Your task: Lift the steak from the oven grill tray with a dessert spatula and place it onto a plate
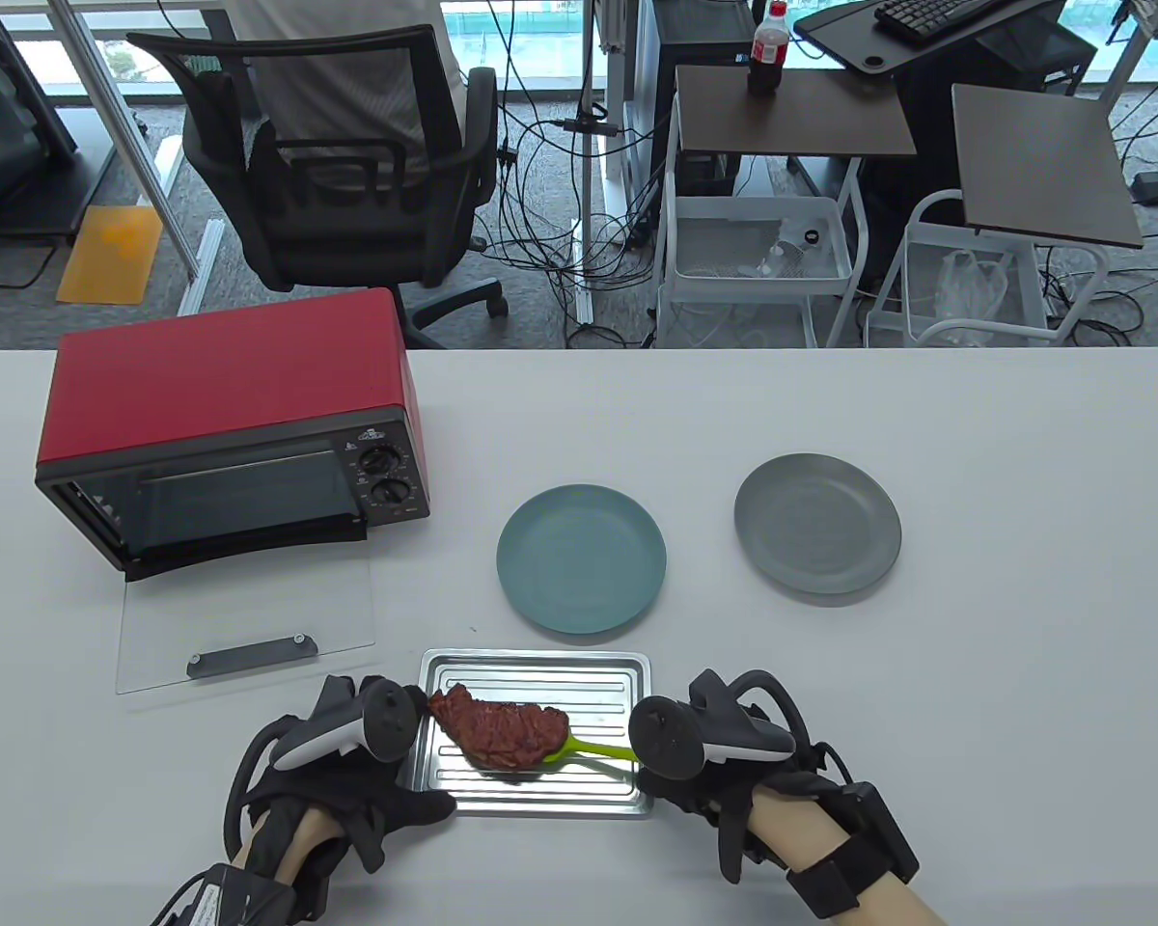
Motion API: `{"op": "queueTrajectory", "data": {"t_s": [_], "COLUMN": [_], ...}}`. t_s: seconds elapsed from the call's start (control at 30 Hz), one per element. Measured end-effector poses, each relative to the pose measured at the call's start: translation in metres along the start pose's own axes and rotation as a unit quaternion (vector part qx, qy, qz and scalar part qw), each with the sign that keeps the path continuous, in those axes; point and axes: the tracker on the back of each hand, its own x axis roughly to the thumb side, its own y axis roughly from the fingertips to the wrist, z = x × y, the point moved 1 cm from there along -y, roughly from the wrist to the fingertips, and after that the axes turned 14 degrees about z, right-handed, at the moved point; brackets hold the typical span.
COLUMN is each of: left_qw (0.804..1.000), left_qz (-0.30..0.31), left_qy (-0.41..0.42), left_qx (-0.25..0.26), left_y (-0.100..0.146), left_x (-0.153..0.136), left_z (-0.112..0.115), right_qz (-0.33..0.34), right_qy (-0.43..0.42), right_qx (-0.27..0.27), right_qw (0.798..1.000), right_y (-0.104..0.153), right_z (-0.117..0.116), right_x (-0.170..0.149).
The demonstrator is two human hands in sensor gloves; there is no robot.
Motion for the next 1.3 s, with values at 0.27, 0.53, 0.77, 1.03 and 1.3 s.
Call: {"op": "queueTrajectory", "data": {"t_s": [0.27,0.53,0.77,1.03,1.3], "left_qw": [1.0,1.0,1.0,1.0,1.0], "left_qz": [0.0,0.0,0.0,0.001,0.001], "left_qy": [0.0,0.0,0.0,-0.001,0.0], "left_qx": [0.0,0.0,0.0,-0.002,-0.002], "left_y": [0.0,0.0,0.0,0.0,0.0], "left_x": [0.0,0.0,0.0,0.0,0.0], "left_z": [0.0,0.0,0.0,0.0,0.0], "right_qz": [0.001,-0.006,-0.006,0.001,-0.003], "right_qy": [-0.007,0.021,0.009,-0.001,-0.033], "right_qx": [-0.016,-0.072,-0.098,-0.122,-0.123], "right_qw": [1.0,0.997,0.995,0.993,0.992], "right_y": [-0.011,-0.014,-0.014,-0.011,-0.01], "right_z": [-0.002,-0.004,-0.005,-0.008,-0.008], "right_x": [0.006,0.007,0.007,0.006,0.001]}}
